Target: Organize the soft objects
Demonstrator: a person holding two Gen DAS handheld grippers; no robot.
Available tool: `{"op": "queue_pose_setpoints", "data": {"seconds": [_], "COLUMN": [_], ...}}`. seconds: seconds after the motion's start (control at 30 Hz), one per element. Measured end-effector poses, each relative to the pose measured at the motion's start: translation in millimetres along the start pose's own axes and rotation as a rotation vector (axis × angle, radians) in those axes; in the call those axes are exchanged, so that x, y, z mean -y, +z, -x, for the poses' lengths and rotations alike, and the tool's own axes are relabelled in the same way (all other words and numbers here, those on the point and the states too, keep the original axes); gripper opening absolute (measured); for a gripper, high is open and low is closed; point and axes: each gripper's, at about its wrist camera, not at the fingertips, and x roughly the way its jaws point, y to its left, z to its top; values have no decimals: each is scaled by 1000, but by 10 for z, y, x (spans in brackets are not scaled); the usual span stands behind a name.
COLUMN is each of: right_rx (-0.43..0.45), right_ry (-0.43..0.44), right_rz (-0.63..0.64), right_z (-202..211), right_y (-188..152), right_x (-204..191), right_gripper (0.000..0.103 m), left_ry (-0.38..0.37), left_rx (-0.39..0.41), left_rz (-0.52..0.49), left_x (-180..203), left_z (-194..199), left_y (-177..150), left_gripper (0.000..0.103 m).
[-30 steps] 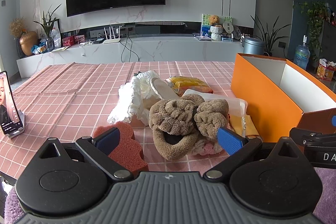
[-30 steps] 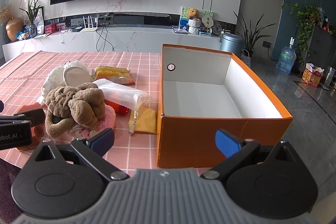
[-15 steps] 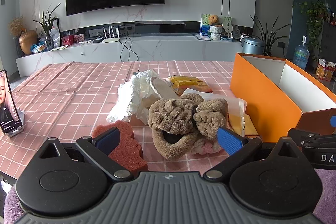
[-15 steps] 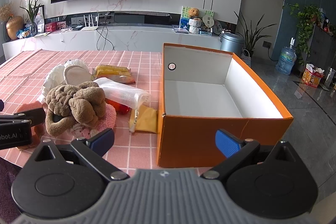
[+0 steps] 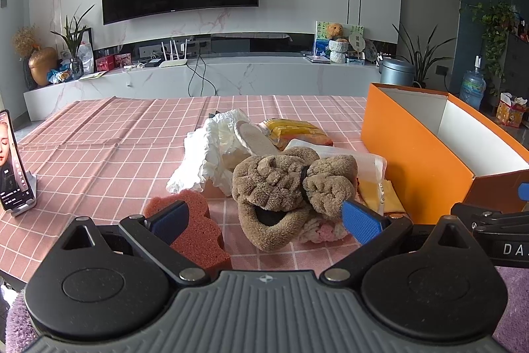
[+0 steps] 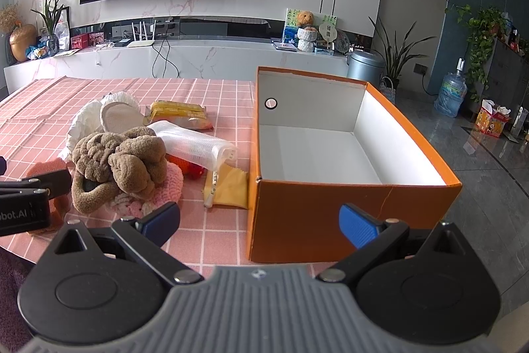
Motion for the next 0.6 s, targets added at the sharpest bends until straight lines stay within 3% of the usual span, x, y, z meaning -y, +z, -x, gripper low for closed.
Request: {"op": "queue_pose_setpoints", "data": {"seconds": [0.17,0.37,0.6], "right_rx": [-4,47,119], "right_ry": [14,94,261], "right_rz": [3,6,25], "right_z": [-7,48,118], "right_y": [-10,20,83], "right_x": [-25,-39,-126], "right_gripper": [101,101,100], "left_ry": [-22,-97,-132], "left_rx": [7,12,-34], "left_rz": [-15,-11,50], "left_x": [14,-68,-235], "left_z": [18,81,56], "left_y": [-1,69,143], "left_gripper": [103,103,103]}}
